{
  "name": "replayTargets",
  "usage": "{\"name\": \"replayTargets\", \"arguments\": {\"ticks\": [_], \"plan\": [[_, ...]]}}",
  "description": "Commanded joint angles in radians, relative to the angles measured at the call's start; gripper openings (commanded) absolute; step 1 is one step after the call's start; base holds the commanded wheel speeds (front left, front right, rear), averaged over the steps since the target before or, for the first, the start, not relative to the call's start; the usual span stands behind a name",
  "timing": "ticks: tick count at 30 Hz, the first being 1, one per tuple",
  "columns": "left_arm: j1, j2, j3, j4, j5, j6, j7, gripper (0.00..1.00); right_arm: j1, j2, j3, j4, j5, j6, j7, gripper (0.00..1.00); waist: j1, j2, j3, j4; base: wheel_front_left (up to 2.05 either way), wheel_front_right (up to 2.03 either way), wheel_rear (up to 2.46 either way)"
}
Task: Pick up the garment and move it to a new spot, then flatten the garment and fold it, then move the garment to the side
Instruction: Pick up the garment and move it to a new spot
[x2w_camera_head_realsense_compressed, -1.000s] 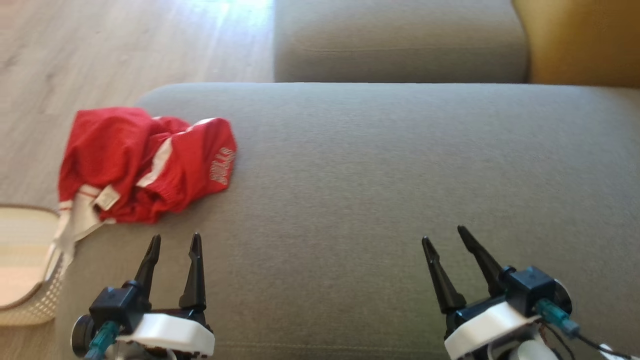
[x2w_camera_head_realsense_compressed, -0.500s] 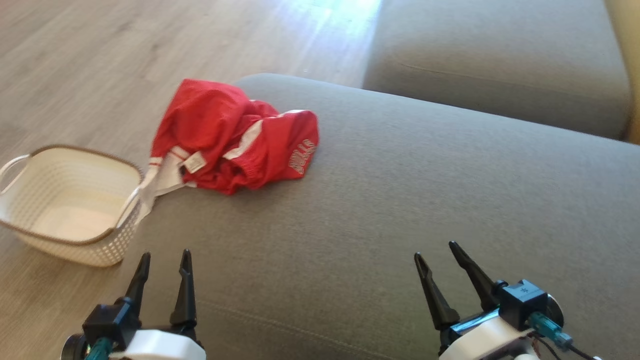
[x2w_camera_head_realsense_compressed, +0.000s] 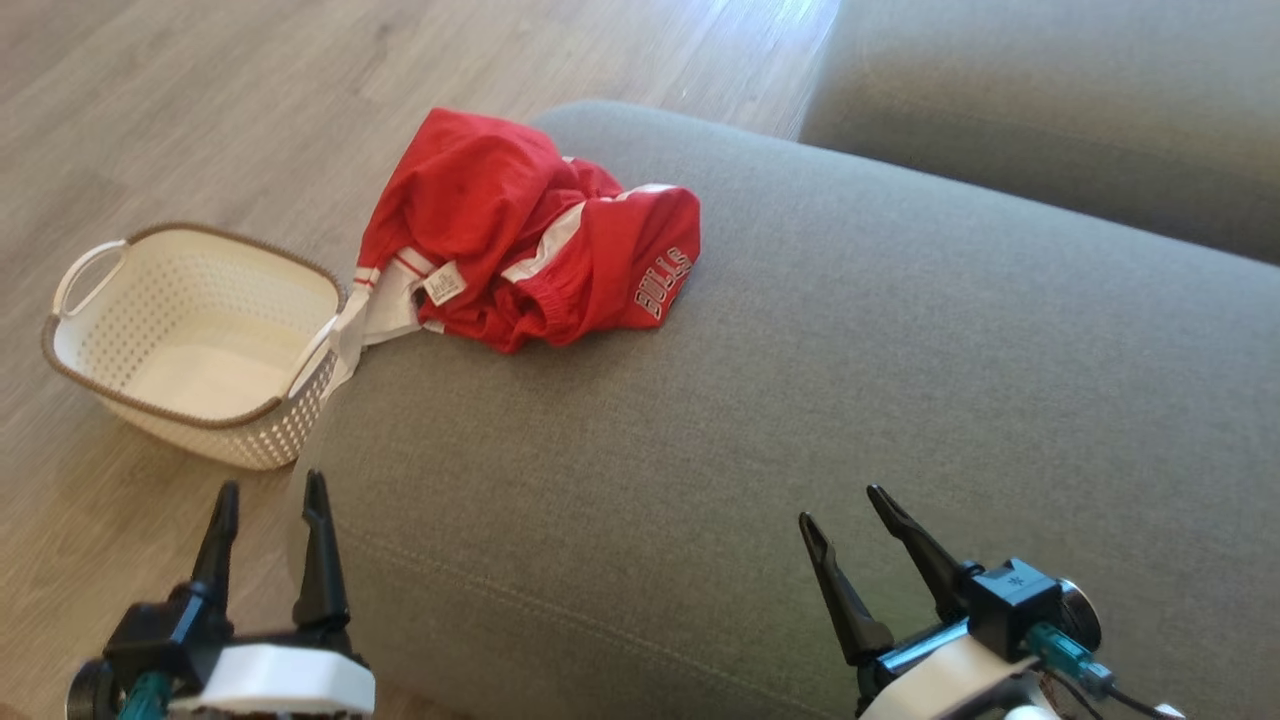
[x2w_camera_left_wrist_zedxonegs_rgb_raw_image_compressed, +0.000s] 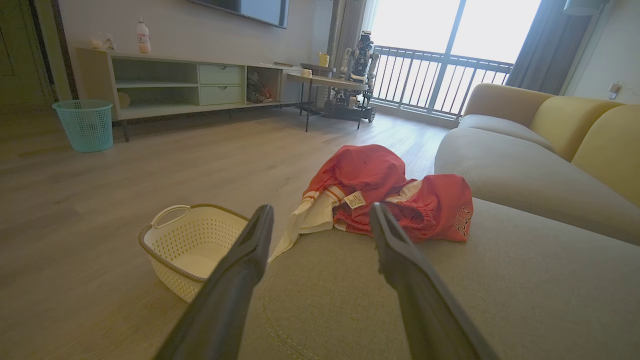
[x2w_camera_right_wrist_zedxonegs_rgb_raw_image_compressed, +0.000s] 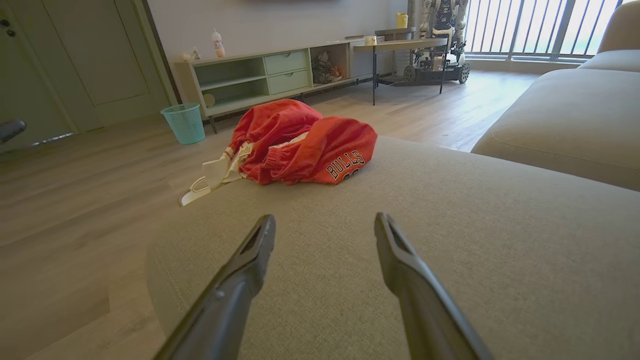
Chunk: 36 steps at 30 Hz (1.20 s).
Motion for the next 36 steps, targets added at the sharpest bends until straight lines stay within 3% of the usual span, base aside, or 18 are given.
{"name": "replayTargets", "arguments": {"ticks": [1,10,16,24,36], "plan": [[-0.066,0.005,0.035,-0.049,0.023,-0.012,-0.012,1.00,-0.055,-0.011,0.023,-0.025,-0.016,0.000,-0.010,1.00,0.0000,0.0000,0.020,0.005,0.00,0.00,0.00],[-0.363,0.101,0.057,-0.039,0.074,-0.082,-0.012,1.00,-0.055,-0.011,-0.026,-0.029,-0.102,0.000,-0.010,1.00,0.0000,0.0000,0.119,0.004,0.00,0.00,0.00],[-0.689,0.164,0.076,0.186,0.017,-0.112,0.064,1.00,-0.088,-0.011,-0.070,-0.048,-0.202,0.000,-0.010,1.00,0.0000,0.0000,0.257,-0.039,0.00,0.00,0.00],[-1.035,0.218,0.080,0.617,-0.124,-0.138,0.346,1.00,-0.149,-0.011,-0.113,-0.081,-0.268,0.000,-0.010,1.00,0.0000,0.0000,0.390,-0.113,0.00,0.00,0.00],[-1.298,0.309,0.049,0.982,-0.188,-0.145,0.441,1.00,-0.205,-0.011,-0.102,-0.118,-0.280,0.000,-0.010,1.00,0.0000,0.0000,0.506,-0.234,0.00,0.00,0.00]]}}
